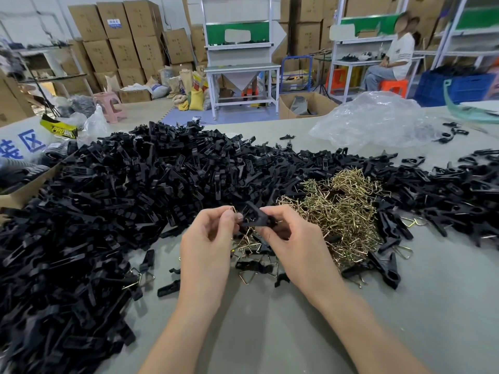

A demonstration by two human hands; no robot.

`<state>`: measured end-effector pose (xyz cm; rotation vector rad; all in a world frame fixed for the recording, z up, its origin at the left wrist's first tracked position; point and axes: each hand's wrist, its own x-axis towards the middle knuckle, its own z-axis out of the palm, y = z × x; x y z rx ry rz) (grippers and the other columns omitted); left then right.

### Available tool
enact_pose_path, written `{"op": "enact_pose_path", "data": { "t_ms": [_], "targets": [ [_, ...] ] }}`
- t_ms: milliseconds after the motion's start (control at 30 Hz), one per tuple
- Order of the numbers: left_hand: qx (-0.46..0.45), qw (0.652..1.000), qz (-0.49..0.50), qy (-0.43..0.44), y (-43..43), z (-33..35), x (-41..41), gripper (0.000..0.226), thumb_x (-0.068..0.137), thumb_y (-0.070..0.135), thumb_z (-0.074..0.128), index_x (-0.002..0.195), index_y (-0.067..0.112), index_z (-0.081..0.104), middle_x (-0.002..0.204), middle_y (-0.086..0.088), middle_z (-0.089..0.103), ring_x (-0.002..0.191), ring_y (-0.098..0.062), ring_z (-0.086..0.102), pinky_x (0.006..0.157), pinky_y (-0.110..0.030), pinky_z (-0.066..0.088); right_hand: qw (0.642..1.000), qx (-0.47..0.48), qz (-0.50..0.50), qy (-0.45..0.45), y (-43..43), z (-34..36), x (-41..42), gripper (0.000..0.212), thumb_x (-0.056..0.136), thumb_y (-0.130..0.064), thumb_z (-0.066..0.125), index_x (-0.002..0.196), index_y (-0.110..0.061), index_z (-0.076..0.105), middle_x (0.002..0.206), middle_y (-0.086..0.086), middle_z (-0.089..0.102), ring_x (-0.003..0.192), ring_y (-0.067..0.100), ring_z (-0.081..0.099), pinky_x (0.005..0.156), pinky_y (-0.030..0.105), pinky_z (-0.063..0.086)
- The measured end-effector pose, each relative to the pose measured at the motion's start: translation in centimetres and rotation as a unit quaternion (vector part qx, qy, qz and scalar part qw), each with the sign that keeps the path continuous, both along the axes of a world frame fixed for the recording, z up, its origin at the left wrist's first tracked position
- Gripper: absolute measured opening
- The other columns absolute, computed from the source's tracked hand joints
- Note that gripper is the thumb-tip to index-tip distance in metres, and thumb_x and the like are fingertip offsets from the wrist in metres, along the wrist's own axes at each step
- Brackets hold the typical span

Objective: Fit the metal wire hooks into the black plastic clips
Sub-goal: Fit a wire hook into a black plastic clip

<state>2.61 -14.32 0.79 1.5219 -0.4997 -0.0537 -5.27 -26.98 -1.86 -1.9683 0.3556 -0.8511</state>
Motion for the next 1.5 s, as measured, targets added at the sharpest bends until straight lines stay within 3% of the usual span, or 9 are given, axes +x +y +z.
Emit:
{"op": "enact_pose_path", "data": {
  "t_ms": [67, 167, 267, 433, 533, 733, 1133, 1267, 1500],
  "targets": [
    [0.007, 1.0, 0.002, 0.017, 0.0, -0.2, 0.2, 0.011, 0.096, 0.033, 0.064, 0.093, 0.031, 0.074, 0.08, 0.02, 0.071, 0.072, 0.003, 0.063, 0.065, -0.007, 0.045, 1.0, -0.009, 0.015, -0.002, 0.1, 0.0, 0.0, 0.024, 0.093, -0.02, 0.073, 0.115, -0.029, 0.067, 0.094, -0.018, 0.072, 0.088, 0.002, 0.069, 0.079, 0.019, 0.055],
    [-0.031, 0.992, -0.022, 0.116, -0.1, -0.5, 0.4, 0.013, 0.095, 0.032, 0.065, 0.091, 0.036, 0.077, 0.074, 0.014, 0.067, 0.068, -0.003, 0.059, 0.071, -0.02, 0.051, 0.999, -0.028, 0.021, -0.004, 0.1, 0.0, 0.0, 0.024, 0.093, -0.022, 0.073, 0.115, -0.027, 0.068, 0.091, -0.018, 0.071, 0.084, 0.002, 0.067, 0.074, 0.013, 0.05],
    [-0.048, 0.985, -0.031, 0.165, -0.3, -0.5, 0.4, 0.013, 0.095, 0.03, 0.067, 0.091, 0.035, 0.079, 0.082, 0.011, 0.072, 0.071, -0.001, 0.061, 0.074, -0.026, 0.052, 0.998, -0.058, 0.019, -0.002, 0.0, -0.2, 0.0, 0.022, 0.093, -0.023, 0.073, 0.112, -0.03, 0.068, 0.087, -0.025, 0.065, 0.079, 0.001, 0.063, 0.07, 0.009, 0.044],
    [-0.049, 0.983, -0.042, 0.171, -0.5, -0.5, 0.0, 0.012, 0.095, 0.029, 0.066, 0.091, 0.03, 0.078, 0.092, 0.005, 0.075, 0.078, -0.001, 0.064, 0.072, -0.024, 0.051, 0.995, -0.101, 0.009, 0.003, 0.2, -0.2, 0.0, 0.024, 0.092, -0.022, 0.075, 0.112, -0.031, 0.067, 0.089, -0.033, 0.059, 0.083, -0.001, 0.06, 0.073, 0.008, 0.042],
    [-0.047, 0.985, -0.032, 0.163, -0.8, -0.6, -0.3, 0.012, 0.095, 0.028, 0.066, 0.089, 0.026, 0.077, 0.086, 0.005, 0.073, 0.076, -0.002, 0.064, 0.073, -0.025, 0.051, 0.995, -0.104, 0.001, -0.006, 0.2, -0.2, 0.0, 0.024, 0.091, -0.021, 0.075, 0.111, -0.032, 0.067, 0.083, -0.031, 0.058, 0.08, -0.003, 0.058, 0.072, 0.007, 0.041],
    [-0.002, 0.999, 0.004, 0.05, -0.7, -0.7, -0.8, 0.013, 0.098, 0.027, 0.061, 0.089, 0.026, 0.07, 0.08, 0.007, 0.07, 0.072, -0.004, 0.062, 0.062, -0.018, 0.05, 0.992, -0.126, -0.004, 0.001, 0.4, 0.0, -0.2, 0.024, 0.091, -0.022, 0.075, 0.113, -0.028, 0.068, 0.084, -0.028, 0.056, 0.081, -0.005, 0.057, 0.073, 0.006, 0.04],
    [-0.048, 0.994, 0.038, 0.09, -1.2, -0.7, -1.8, 0.014, 0.097, 0.03, 0.061, 0.087, 0.023, 0.068, 0.075, 0.01, 0.067, 0.069, -0.006, 0.06, 0.066, -0.029, 0.053, 0.991, -0.132, -0.011, -0.007, 0.7, 0.1, -0.1, 0.027, 0.09, -0.023, 0.075, 0.116, -0.026, 0.068, 0.089, -0.028, 0.058, 0.083, -0.005, 0.058, 0.075, 0.005, 0.041],
    [-0.049, 0.994, 0.048, 0.084, -1.2, -0.6, -2.0, 0.014, 0.097, 0.029, 0.061, 0.085, 0.026, 0.068, 0.08, 0.003, 0.069, 0.071, -0.009, 0.061, 0.07, -0.037, 0.055, 0.993, -0.117, -0.008, -0.006, 0.8, 0.2, -0.1, 0.027, 0.091, -0.025, 0.075, 0.117, -0.028, 0.068, 0.092, -0.025, 0.062, 0.084, -0.001, 0.061, 0.077, 0.008, 0.043],
    [-0.037, 0.996, 0.051, 0.067, -1.5, -0.6, -2.2, 0.015, 0.098, 0.027, 0.06, 0.084, 0.025, 0.068, 0.081, -0.001, 0.069, 0.069, -0.013, 0.062, 0.064, -0.03, 0.053, 0.991, -0.133, -0.006, -0.004, 0.8, 0.3, -0.2, 0.028, 0.091, -0.023, 0.074, 0.118, -0.028, 0.068, 0.102, -0.023, 0.065, 0.092, -0.004, 0.061, 0.08, 0.007, 0.043]
  ]
}}
